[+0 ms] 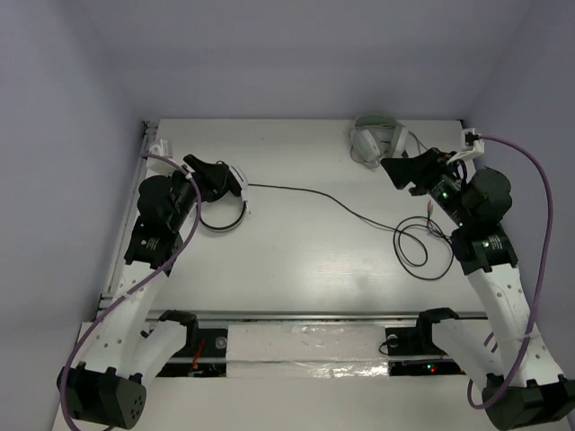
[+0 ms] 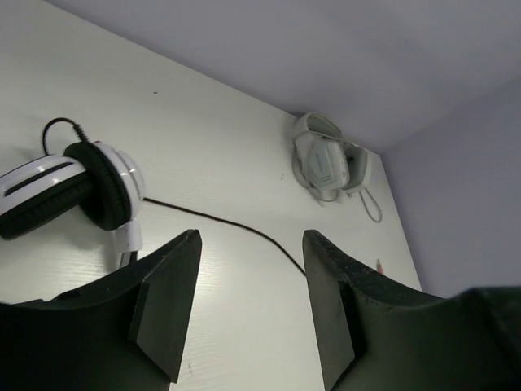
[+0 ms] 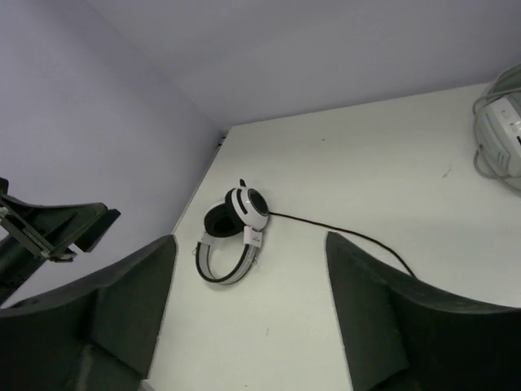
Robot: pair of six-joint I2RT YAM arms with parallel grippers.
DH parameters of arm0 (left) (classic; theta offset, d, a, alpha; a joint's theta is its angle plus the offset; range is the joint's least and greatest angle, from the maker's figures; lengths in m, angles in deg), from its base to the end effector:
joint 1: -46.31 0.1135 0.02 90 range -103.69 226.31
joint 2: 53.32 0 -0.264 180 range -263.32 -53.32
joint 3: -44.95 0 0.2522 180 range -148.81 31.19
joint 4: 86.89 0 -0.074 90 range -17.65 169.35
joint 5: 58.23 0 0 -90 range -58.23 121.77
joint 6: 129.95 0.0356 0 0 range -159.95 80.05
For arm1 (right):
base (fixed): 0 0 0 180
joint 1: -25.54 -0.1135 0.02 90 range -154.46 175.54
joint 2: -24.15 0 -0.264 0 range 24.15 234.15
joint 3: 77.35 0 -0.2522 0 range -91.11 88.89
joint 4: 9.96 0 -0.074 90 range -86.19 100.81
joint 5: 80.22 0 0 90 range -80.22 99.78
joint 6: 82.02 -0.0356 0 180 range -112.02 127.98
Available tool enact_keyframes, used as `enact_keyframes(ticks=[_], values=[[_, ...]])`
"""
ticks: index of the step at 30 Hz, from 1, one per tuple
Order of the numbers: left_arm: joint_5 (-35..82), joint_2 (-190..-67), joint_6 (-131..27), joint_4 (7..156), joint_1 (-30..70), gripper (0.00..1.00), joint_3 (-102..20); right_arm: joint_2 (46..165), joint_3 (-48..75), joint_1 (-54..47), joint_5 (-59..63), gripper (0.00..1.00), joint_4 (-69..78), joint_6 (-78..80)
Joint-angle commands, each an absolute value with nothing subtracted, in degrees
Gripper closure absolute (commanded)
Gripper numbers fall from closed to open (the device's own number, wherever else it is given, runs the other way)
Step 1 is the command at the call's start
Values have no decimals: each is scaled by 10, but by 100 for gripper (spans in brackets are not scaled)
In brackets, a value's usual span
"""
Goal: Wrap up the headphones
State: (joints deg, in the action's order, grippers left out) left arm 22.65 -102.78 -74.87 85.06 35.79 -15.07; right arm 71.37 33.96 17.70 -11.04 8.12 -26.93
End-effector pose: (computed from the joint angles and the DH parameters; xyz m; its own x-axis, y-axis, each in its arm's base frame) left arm 0.2009 -0.0430 0.3651 -0.1570 -0.5457 -0.8231 0.3001 0.7677 -0.5662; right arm 0.1791 0.0374 0.4059 -0.2261 0.5088 -0.8306 -0.4263 0.7150 0.5541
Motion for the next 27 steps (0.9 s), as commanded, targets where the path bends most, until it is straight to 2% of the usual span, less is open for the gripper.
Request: enact_keyframes(ticks=[1,2,3,4,6,7,9,10,16,18,19,21,22,23,25,26,27], values=[[281,-1012,-748,823,358,51,-175,703,332,180,-129,28,68,-266],[288,-1012,-749,812,358,54,-176,702,333,180,-131,39,67,-268],[302,-1012,-753,796,358,58,-174,701,333,180,-132,61,68,-268],[305,-1008,-755,795,358,66,-169,702,333,180,-129,74,74,-266],[334,-1004,-762,794,358,75,-154,706,330,180,-123,96,83,-262],[341,-1007,-762,778,358,88,-153,709,330,180,-122,100,90,-259],[352,-1016,-766,753,358,98,-153,714,332,180,-126,100,93,-258],[357,-1025,-769,741,358,100,-155,718,332,173,-125,100,92,-256],[469,-1052,-815,624,358,100,-126,753,338,107,-75,100,100,-243],[486,-1047,-839,613,352,93,-98,763,346,69,-50,100,96,-239],[486,-1042,-843,617,352,83,-88,766,349,59,-41,100,93,-238],[497,-1042,-863,626,337,72,-64,774,357,38,-36,100,82,-239],[503,-1050,-869,627,337,60,-58,777,361,37,-38,100,77,-241],[508,-1056,-874,633,337,53,-51,779,364,28,-38,100,69,-242],[504,-1081,-891,653,331,46,-32,781,371,16,-38,100,64,-241],[502,-1090,-895,665,331,46,-27,781,373,15,-38,97,60,-241],[500,-1103,-909,683,331,45,-20,784,376,10,-40,90,59,-239]])
